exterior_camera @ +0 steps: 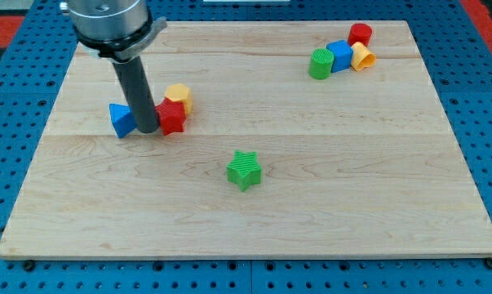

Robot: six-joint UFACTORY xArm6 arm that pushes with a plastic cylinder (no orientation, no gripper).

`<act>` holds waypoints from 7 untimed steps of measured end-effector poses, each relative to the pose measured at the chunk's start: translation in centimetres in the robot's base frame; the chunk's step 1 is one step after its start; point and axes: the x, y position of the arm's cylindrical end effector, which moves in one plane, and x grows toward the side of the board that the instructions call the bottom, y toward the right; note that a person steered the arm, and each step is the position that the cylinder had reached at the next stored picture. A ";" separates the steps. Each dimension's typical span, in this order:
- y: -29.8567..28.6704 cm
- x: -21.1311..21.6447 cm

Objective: Keep blue triangle red star along with yellow hexagon in a diagonal line

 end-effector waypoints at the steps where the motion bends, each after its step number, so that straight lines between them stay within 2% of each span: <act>1: 0.8 -1.0; 3: 3.1 -5.3; 7: 13.1 -15.5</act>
